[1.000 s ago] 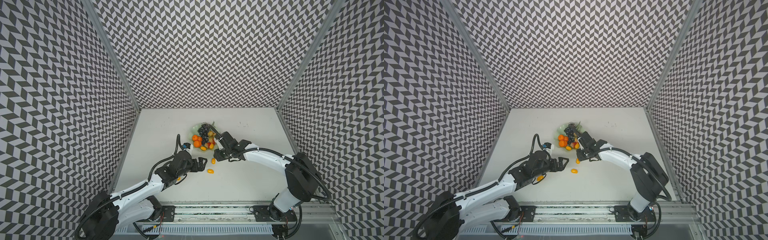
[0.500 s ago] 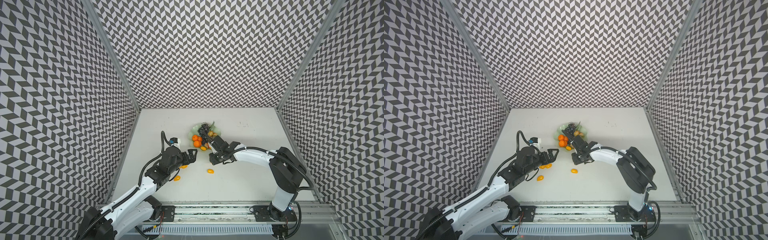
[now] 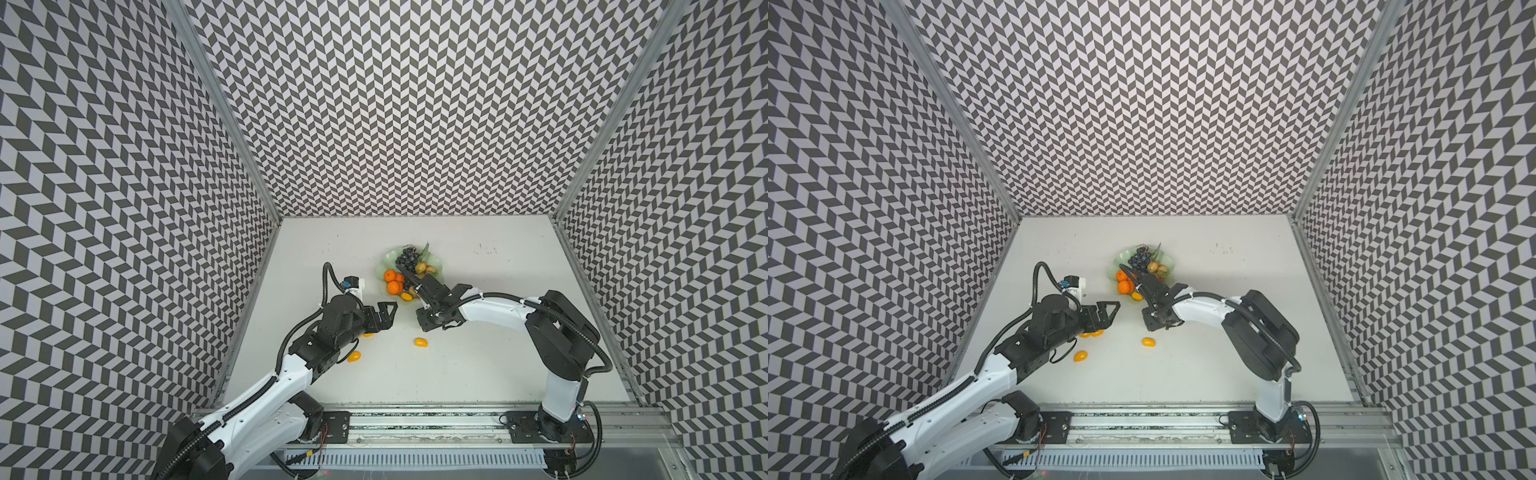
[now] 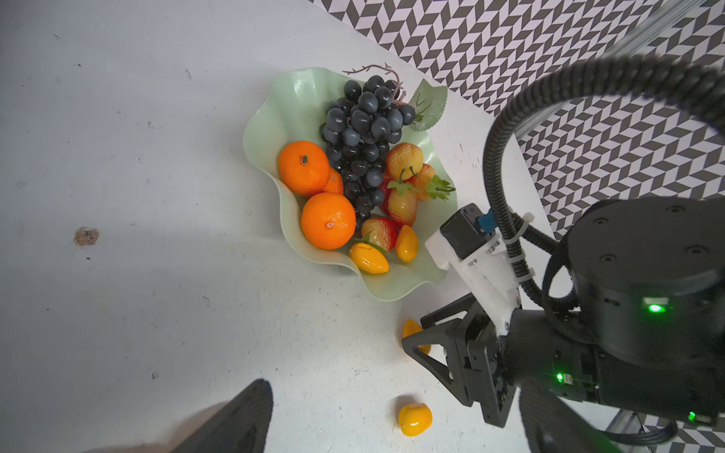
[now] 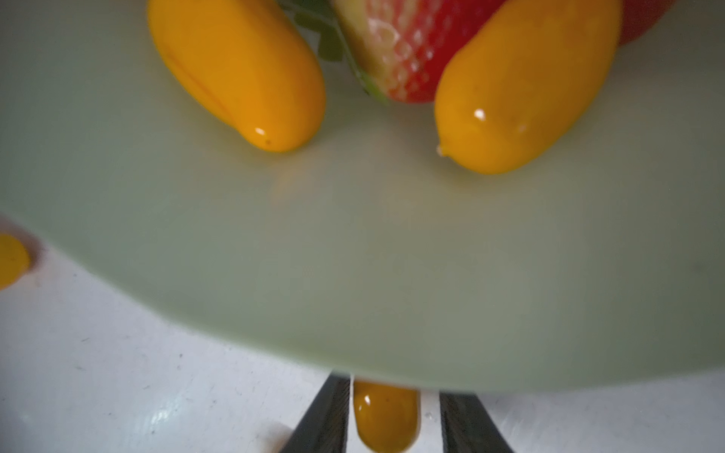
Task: Arrange fruit in a fruit bowl
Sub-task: Pick up the fruit from the center of the table.
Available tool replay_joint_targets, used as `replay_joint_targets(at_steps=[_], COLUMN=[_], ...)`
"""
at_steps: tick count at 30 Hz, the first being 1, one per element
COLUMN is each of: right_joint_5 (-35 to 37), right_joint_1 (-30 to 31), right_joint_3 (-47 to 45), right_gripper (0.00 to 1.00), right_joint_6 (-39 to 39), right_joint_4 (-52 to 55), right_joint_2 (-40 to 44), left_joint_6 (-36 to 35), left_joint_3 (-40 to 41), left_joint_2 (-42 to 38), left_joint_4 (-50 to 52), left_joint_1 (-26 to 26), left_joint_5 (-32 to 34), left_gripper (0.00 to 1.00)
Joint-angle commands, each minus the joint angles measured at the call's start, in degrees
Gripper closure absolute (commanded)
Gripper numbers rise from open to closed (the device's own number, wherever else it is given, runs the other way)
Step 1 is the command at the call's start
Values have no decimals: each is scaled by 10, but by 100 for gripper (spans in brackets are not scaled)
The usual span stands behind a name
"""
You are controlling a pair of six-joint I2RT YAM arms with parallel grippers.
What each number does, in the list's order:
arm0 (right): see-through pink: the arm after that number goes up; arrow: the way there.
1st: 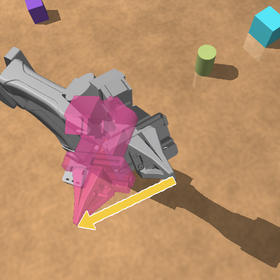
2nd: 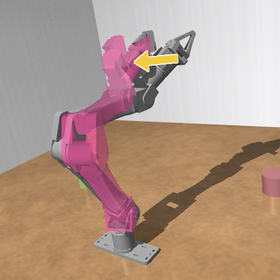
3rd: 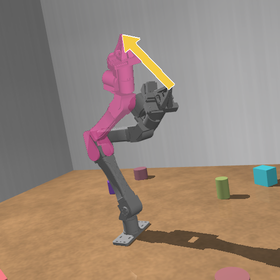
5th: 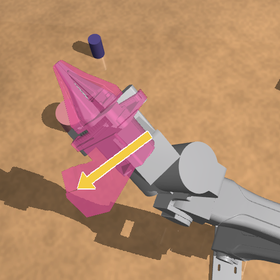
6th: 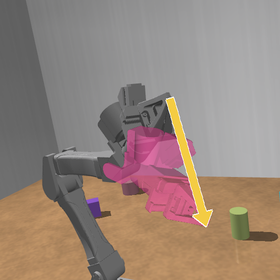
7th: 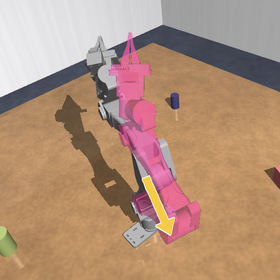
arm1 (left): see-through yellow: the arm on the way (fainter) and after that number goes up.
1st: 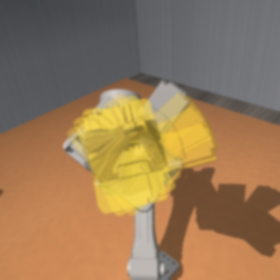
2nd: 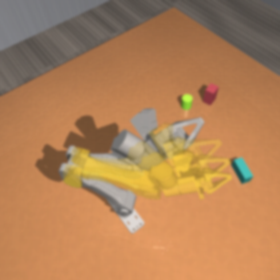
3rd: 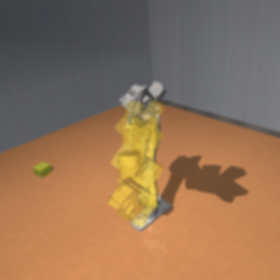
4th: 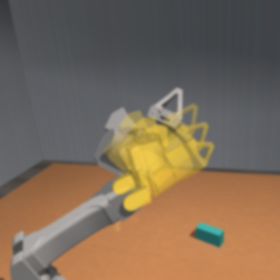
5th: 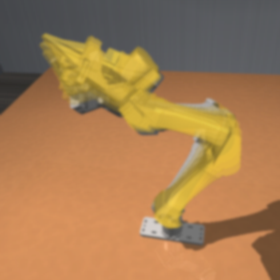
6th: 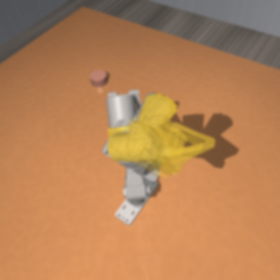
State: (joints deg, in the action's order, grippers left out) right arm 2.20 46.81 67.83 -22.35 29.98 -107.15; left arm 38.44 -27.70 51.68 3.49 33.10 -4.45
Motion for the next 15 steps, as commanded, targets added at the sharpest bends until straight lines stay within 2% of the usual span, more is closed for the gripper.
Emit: replay_joint_targets(at_steps=[1,15], right_joint_5=[12,11], right_joint_1=[5,8], right_joint_3=[11,8], right_gripper=[61,67], right_joint_6=[-7,-5], right_joint_4=[-1,-4], right_joint_2=[-9,-17], left_joint_6=[-8,-26], left_joint_3=[1,-4], left_joint_2=[-1,1], left_joint_4=[-12,-3], left_joint_1=[-1,-1], left_joint_5=[-10,-26], left_gripper=[0,0])
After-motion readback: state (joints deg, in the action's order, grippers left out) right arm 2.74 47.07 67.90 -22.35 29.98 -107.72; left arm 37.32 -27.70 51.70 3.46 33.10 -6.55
